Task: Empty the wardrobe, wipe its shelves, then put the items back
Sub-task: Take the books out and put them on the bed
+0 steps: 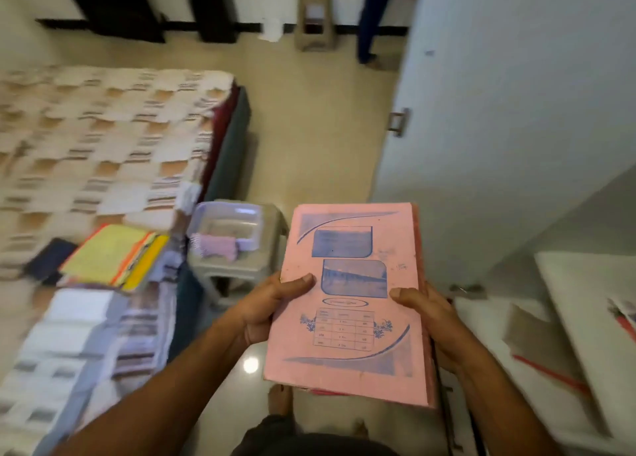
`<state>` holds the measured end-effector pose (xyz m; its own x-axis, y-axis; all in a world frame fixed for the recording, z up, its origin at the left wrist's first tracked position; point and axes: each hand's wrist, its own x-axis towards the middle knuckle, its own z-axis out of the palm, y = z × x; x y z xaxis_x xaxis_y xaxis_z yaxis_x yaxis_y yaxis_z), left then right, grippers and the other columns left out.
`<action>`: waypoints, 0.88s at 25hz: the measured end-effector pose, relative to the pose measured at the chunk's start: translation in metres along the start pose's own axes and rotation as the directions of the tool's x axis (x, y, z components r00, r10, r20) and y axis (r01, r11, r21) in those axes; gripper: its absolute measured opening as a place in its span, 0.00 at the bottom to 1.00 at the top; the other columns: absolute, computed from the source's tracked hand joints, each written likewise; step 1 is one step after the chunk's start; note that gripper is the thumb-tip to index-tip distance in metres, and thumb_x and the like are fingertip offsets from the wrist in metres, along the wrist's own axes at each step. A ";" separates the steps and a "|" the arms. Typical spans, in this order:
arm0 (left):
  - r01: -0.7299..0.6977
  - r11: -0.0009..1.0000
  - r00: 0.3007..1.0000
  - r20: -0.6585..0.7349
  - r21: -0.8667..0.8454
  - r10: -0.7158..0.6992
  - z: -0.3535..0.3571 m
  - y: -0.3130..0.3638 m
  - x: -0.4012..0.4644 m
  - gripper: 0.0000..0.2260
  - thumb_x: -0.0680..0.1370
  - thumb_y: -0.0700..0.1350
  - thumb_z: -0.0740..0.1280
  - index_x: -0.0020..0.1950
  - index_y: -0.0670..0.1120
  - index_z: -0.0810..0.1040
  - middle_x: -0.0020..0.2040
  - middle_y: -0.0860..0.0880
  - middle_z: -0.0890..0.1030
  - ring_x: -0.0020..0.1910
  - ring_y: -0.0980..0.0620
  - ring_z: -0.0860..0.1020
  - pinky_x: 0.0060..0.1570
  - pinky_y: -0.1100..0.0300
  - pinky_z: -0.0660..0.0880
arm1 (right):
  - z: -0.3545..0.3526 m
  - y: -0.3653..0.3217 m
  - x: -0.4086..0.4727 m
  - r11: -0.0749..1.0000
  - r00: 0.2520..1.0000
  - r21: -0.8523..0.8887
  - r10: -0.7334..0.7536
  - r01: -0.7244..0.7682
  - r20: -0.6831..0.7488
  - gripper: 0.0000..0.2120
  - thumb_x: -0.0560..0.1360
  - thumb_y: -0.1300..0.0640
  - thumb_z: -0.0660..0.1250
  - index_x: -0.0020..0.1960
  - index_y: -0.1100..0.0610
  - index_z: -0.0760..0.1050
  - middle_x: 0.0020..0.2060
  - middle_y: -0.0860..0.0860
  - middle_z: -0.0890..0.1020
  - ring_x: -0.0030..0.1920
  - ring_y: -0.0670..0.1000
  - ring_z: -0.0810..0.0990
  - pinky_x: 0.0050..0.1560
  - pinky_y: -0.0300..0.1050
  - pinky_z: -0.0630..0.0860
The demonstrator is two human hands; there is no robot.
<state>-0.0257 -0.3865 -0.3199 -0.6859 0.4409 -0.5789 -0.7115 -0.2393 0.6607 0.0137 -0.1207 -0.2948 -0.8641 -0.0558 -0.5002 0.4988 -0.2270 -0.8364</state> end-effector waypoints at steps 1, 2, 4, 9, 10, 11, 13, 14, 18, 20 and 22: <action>-0.039 0.999 0.997 -0.074 -0.030 0.037 -0.023 0.003 -0.020 0.31 0.66 0.45 0.81 0.67 0.39 0.77 0.62 0.34 0.80 0.52 0.38 0.84 0.52 0.43 0.81 | 0.027 0.001 0.010 1.000 0.997 -0.014 0.028 -0.027 0.076 0.26 0.68 0.54 0.73 0.65 0.57 0.76 0.54 0.57 0.86 0.51 0.59 0.86 0.46 0.52 0.84; -0.071 0.995 0.987 -0.149 -0.064 0.061 -0.043 0.005 -0.036 0.30 0.68 0.44 0.79 0.68 0.38 0.77 0.62 0.33 0.80 0.52 0.37 0.83 0.52 0.42 0.81 | 0.051 0.004 0.018 0.998 0.987 -0.036 0.047 -0.043 0.151 0.25 0.70 0.53 0.74 0.66 0.55 0.75 0.55 0.57 0.85 0.53 0.60 0.85 0.50 0.55 0.83; -0.161 0.976 0.941 -0.321 -0.144 0.108 -0.097 0.011 -0.079 0.29 0.70 0.44 0.76 0.69 0.37 0.76 0.62 0.33 0.80 0.52 0.37 0.83 0.54 0.41 0.80 | 0.117 0.015 0.039 0.990 0.956 -0.140 0.062 -0.022 0.287 0.26 0.75 0.51 0.71 0.71 0.52 0.70 0.59 0.54 0.84 0.57 0.57 0.84 0.57 0.55 0.81; -0.330 0.904 0.740 -0.669 -0.273 0.069 -0.219 0.049 -0.158 0.15 0.79 0.35 0.64 0.66 0.38 0.76 0.54 0.35 0.82 0.37 0.42 0.85 0.34 0.47 0.83 | 0.260 0.056 0.055 0.535 0.740 -0.555 -0.226 0.638 0.633 0.40 0.66 0.28 0.70 0.75 0.34 0.61 0.73 0.38 0.70 0.72 0.41 0.69 0.68 0.35 0.68; -0.360 0.894 0.677 -0.734 -0.269 0.051 -0.247 0.059 -0.172 0.14 0.80 0.35 0.64 0.66 0.38 0.76 0.54 0.36 0.83 0.39 0.41 0.85 0.33 0.48 0.83 | 0.288 0.072 0.059 0.234 0.666 -0.624 -0.237 0.746 0.707 0.46 0.64 0.23 0.68 0.77 0.38 0.59 0.76 0.42 0.66 0.77 0.46 0.63 0.73 0.44 0.64; -0.369 0.892 0.629 -0.777 -0.262 0.032 -0.275 0.068 -0.186 0.15 0.80 0.35 0.64 0.67 0.38 0.75 0.55 0.35 0.83 0.42 0.40 0.85 0.35 0.47 0.82 | 0.320 0.089 0.065 -0.052 0.586 -0.616 -0.254 0.786 0.769 0.49 0.64 0.22 0.66 0.79 0.43 0.59 0.78 0.47 0.63 0.78 0.52 0.60 0.75 0.54 0.61; -0.340 0.910 0.581 -0.814 -0.237 0.005 -0.307 0.084 -0.207 0.16 0.80 0.35 0.65 0.68 0.38 0.74 0.58 0.36 0.83 0.49 0.37 0.83 0.41 0.46 0.80 | 0.377 0.115 0.072 -0.266 0.478 -0.545 -0.278 0.795 0.833 0.43 0.69 0.32 0.64 0.78 0.51 0.63 0.75 0.54 0.68 0.75 0.58 0.65 0.70 0.63 0.67; -0.319 0.919 0.577 -0.817 -0.231 -0.005 -0.318 0.093 -0.216 0.16 0.80 0.35 0.65 0.68 0.38 0.74 0.58 0.36 0.83 0.50 0.37 0.83 0.43 0.46 0.80 | 0.403 0.123 0.077 -0.253 0.436 -0.517 -0.312 0.818 0.844 0.37 0.69 0.41 0.65 0.76 0.53 0.67 0.71 0.56 0.73 0.71 0.58 0.71 0.65 0.61 0.72; -0.399 0.859 0.691 -0.721 -0.322 0.051 -0.347 0.141 -0.242 0.13 0.82 0.48 0.66 0.62 0.42 0.72 0.55 0.38 0.80 0.52 0.41 0.82 0.46 0.43 0.83 | 0.470 0.108 0.122 0.221 0.554 -0.514 -0.458 0.828 0.695 0.26 0.69 0.60 0.68 0.66 0.48 0.74 0.57 0.50 0.83 0.56 0.51 0.81 0.56 0.47 0.77; -0.448 0.808 0.739 -0.667 -0.383 0.093 -0.372 0.157 -0.246 0.22 0.79 0.60 0.66 0.65 0.46 0.70 0.60 0.36 0.79 0.56 0.40 0.83 0.52 0.40 0.82 | 0.492 0.097 0.146 0.629 0.770 -0.464 -0.392 0.624 0.504 0.17 0.75 0.59 0.73 0.62 0.48 0.75 0.53 0.48 0.85 0.53 0.50 0.84 0.54 0.48 0.79; -0.470 0.802 0.707 -0.700 -0.367 0.094 -0.398 0.162 -0.242 0.23 0.78 0.62 0.67 0.65 0.48 0.72 0.63 0.36 0.79 0.57 0.41 0.83 0.54 0.43 0.81 | 0.510 0.099 0.174 0.900 0.902 -0.280 -0.219 0.334 0.373 0.16 0.75 0.64 0.73 0.60 0.53 0.76 0.53 0.51 0.86 0.54 0.54 0.85 0.55 0.54 0.82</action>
<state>-0.0356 -0.8763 -0.2630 -0.6594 -0.3166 -0.6818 -0.3043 -0.7170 0.6272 -0.1217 -0.6486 -0.3503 -0.9133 -0.3631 -0.1846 0.1791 0.0491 -0.9826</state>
